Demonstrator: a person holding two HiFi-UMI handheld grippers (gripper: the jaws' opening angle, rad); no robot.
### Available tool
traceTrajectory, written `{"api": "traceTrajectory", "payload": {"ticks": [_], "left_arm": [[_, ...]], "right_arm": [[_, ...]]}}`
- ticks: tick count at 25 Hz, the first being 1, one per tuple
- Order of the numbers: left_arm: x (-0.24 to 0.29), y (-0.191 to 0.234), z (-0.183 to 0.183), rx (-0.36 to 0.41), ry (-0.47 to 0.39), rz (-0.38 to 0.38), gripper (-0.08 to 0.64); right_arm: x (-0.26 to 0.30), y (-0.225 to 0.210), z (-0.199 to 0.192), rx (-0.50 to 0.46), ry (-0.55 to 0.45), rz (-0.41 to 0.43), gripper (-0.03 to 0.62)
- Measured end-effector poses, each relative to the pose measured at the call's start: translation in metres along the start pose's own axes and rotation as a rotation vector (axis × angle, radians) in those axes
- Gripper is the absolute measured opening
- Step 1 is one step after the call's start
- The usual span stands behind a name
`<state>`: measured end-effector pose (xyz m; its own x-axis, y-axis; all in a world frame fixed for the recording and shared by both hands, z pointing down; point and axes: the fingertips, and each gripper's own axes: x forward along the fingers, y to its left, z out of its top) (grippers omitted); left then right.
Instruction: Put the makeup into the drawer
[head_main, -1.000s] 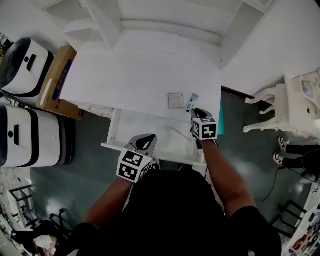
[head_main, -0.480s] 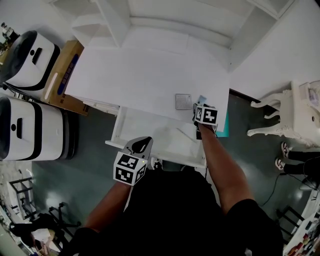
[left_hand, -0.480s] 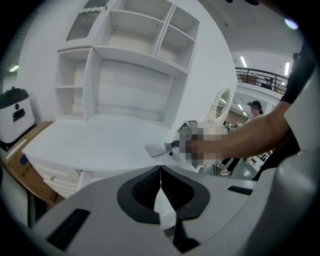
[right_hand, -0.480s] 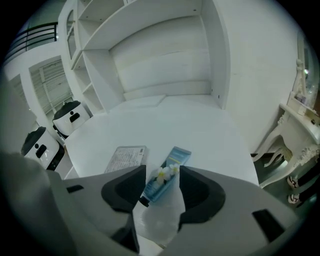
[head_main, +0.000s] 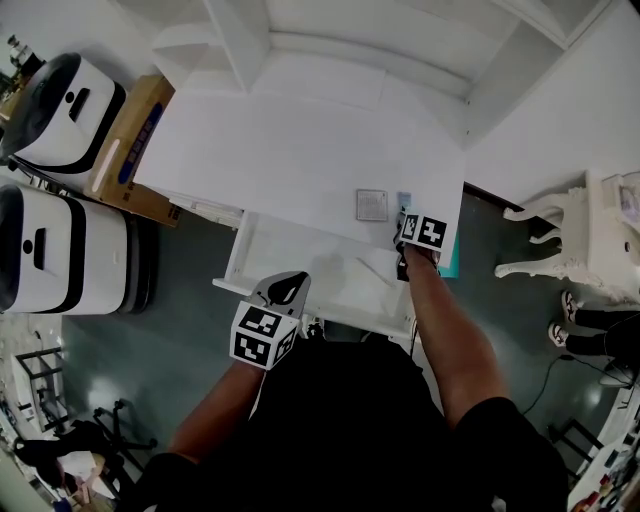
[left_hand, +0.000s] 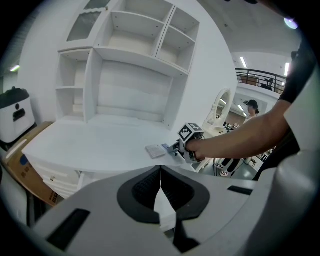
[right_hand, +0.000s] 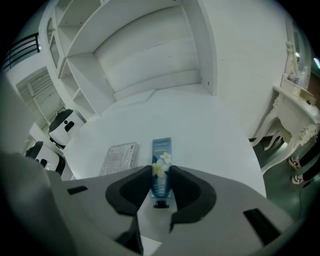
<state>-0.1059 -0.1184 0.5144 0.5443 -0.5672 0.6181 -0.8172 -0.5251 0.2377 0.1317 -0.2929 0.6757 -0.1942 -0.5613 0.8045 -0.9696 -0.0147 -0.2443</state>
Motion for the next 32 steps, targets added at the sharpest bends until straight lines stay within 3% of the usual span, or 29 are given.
{"api": "traceTrajectory", "payload": {"ticks": [10,19,23,32], "left_arm": [[0.003,-0.001,-0.001,-0.018,-0.001,-0.022,0.011],[0.019,-0.013,-0.001,-0.035,0.000,-0.074,0.011],[0.025,-0.016,0.001,-0.072,-0.001,-0.105,0.011],[0.037,-0.016,0.000,-0.029,0.023,-0.105,0.011]], "right_arm": [[-0.008,-0.003,-0.001,0.030,-0.009,0.044,0.132],[-0.047,0.003,0.005,0.043,-0.089,0.114,0.132],[-0.073,0.016,0.004,-0.004,-0.118,0.169,0.132],[-0.107,0.046,-0.041,-0.176,-0.093,0.281,0.132]]}}
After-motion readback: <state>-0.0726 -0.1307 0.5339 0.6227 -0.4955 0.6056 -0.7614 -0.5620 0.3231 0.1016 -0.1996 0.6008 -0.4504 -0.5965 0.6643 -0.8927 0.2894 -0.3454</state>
